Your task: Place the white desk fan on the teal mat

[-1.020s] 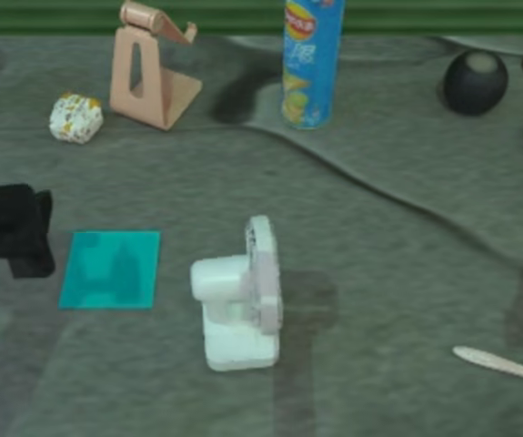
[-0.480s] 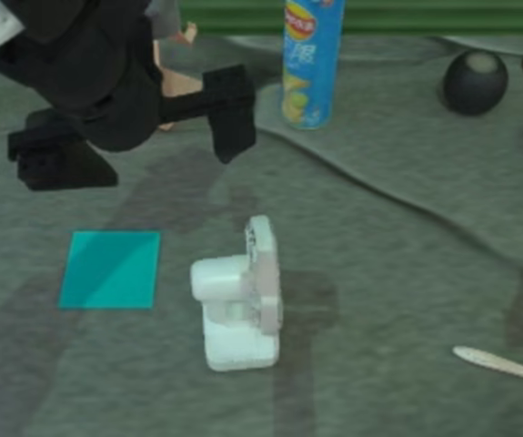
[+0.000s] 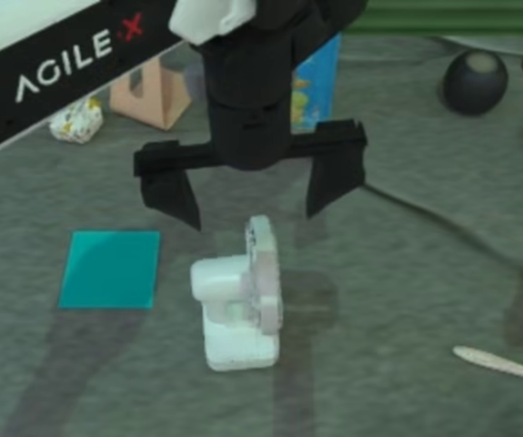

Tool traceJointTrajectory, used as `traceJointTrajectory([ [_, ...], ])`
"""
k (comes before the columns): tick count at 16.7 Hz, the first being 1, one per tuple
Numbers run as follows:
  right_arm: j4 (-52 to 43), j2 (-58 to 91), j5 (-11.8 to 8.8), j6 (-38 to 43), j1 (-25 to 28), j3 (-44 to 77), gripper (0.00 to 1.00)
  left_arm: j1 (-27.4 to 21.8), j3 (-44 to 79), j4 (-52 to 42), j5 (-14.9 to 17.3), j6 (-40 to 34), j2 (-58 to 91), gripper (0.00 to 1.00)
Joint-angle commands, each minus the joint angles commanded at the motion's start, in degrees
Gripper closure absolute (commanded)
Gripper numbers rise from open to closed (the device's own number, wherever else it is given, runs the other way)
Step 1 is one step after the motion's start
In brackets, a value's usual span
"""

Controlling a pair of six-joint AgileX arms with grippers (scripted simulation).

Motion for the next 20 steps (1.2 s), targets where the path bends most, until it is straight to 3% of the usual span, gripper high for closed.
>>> traceJointTrajectory([
  [7,0.0,0.0,0.0,0.0,0.0,0.0,0.0,-0.1,0.5,-0.5,0.0,-0.3,0.9,0.0],
  [14,0.0,0.0,0.0,0.0,0.0,0.0,0.0,-0.2,-10.8,10.0,0.0,-0.3,0.3,0.0],
  [19,0.0,0.0,0.0,0.0,0.0,0.0,0.0,-0.3,-11.6,10.9,0.0,-0.3,0.3,0.0],
  [20,0.0,0.0,0.0,0.0,0.0,0.0,0.0,-0.3,-11.6,10.9,0.0,-0.3,0.3,0.08],
])
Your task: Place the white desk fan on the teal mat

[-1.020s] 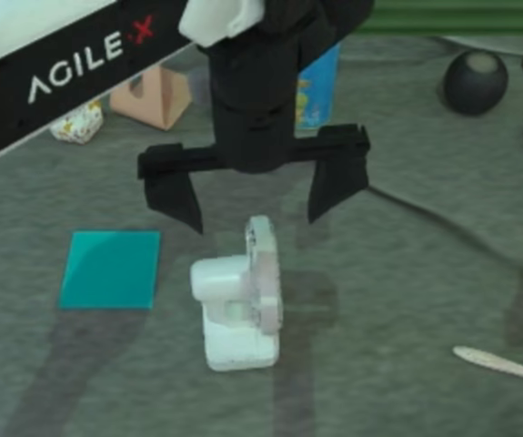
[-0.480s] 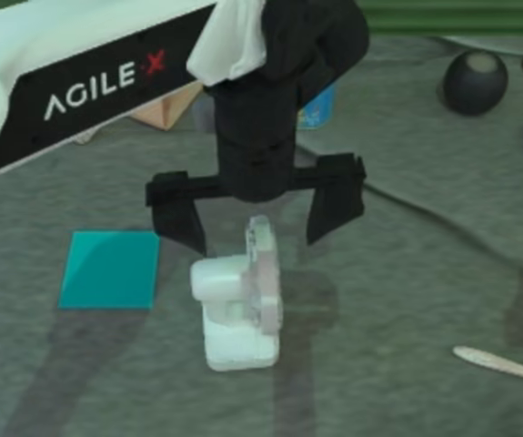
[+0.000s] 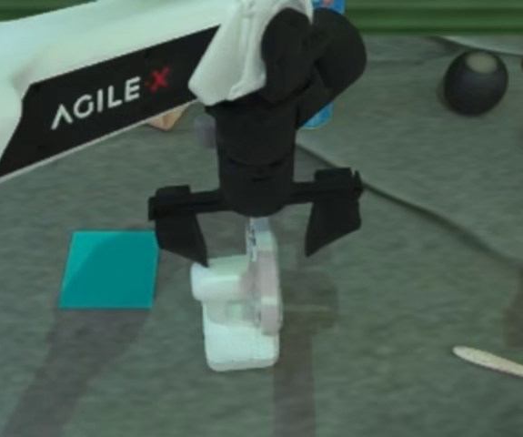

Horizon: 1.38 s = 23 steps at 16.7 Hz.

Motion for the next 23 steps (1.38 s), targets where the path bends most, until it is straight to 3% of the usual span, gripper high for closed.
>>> traceJointTrajectory([
  [12,0.0,0.0,0.0,0.0,0.0,0.0,0.0,0.0,0.0,0.0,0.0,0.0,0.0,0.98],
  [23,0.0,0.0,0.0,0.0,0.0,0.0,0.0,0.0,1.1,-0.9,0.1,0.0,-0.3,1.0],
])
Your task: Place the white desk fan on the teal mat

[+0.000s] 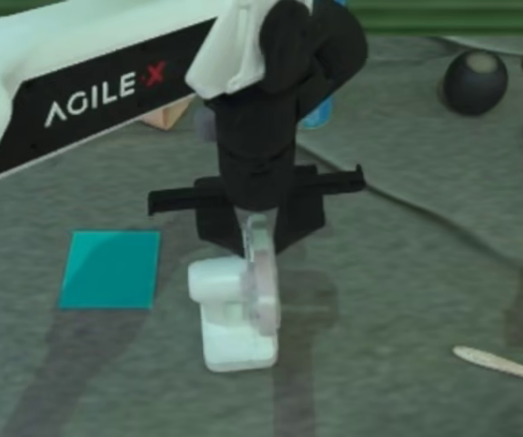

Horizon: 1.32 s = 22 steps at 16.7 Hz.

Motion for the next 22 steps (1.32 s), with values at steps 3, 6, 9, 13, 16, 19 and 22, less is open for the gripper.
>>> traceJointTrajectory([
  [3,0.0,0.0,0.0,0.0,0.0,0.0,0.0,0.4,5.6,-4.9,0.0,-0.2,0.5,1.0],
  [6,0.0,0.0,0.0,0.0,0.0,0.0,0.0,0.9,10.9,-10.0,0.0,-0.2,0.7,1.0],
  [9,0.0,0.0,0.0,0.0,0.0,0.0,0.0,1.1,11.7,-10.8,0.0,-0.1,0.7,1.0],
  [13,0.0,0.0,0.0,0.0,0.0,0.0,0.0,0.9,11.4,-10.7,0.0,0.5,0.6,1.0],
  [16,0.0,0.0,0.0,0.0,0.0,0.0,0.0,1.9,10.5,-11.1,0.0,5.9,0.8,1.0],
  [19,0.0,0.0,0.0,0.0,0.0,0.0,0.0,3.9,9.2,-11.4,-0.1,16.7,0.7,1.0],
  [22,0.0,0.0,0.0,0.0,0.0,0.0,0.0,6.7,7.8,-11.3,-0.1,32.6,-0.1,1.0],
])
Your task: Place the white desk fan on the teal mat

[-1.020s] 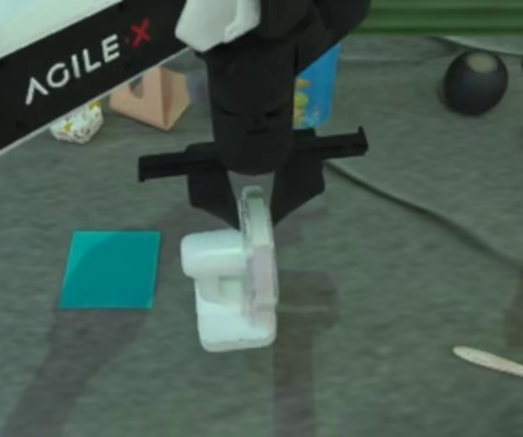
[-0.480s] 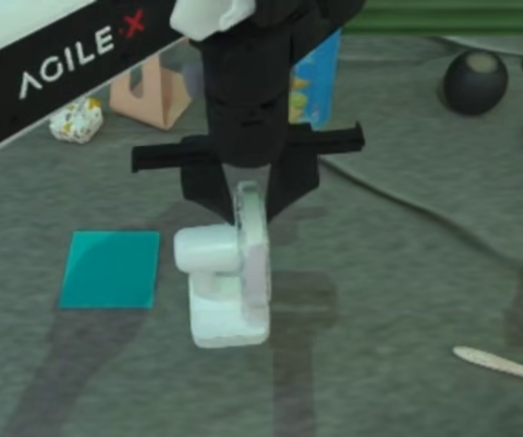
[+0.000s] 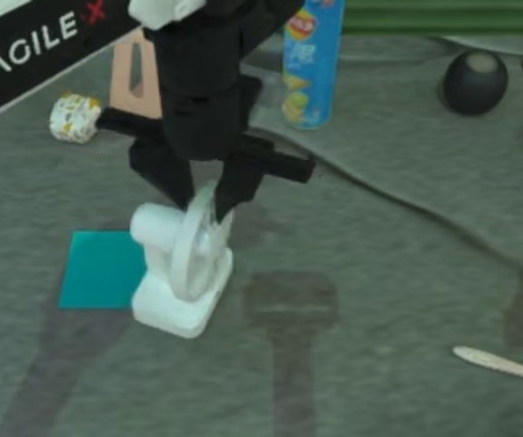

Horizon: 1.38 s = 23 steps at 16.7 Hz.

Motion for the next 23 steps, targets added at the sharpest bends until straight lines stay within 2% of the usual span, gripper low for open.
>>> traceJointTrajectory([
  [8,0.0,0.0,0.0,0.0,0.0,0.0,0.0,9.6,-6.0,2.9,0.1,52.3,-5.4,1.0],
  [12,0.0,0.0,0.0,0.0,0.0,0.0,0.0,14.1,-10.0,4.5,0.1,73.2,-8.5,1.0],
  [15,0.0,0.0,0.0,0.0,0.0,0.0,0.0,16.5,-12.3,5.3,0.1,82.6,-10.0,1.0],
  [17,0.0,0.0,0.0,0.0,0.0,0.0,0.0,17.4,-13.1,5.6,0.1,85.8,-10.5,1.0],
  [23,0.0,0.0,0.0,0.0,0.0,0.0,0.0,17.3,-13.2,5.6,0.0,86.6,-10.4,1.0],
])
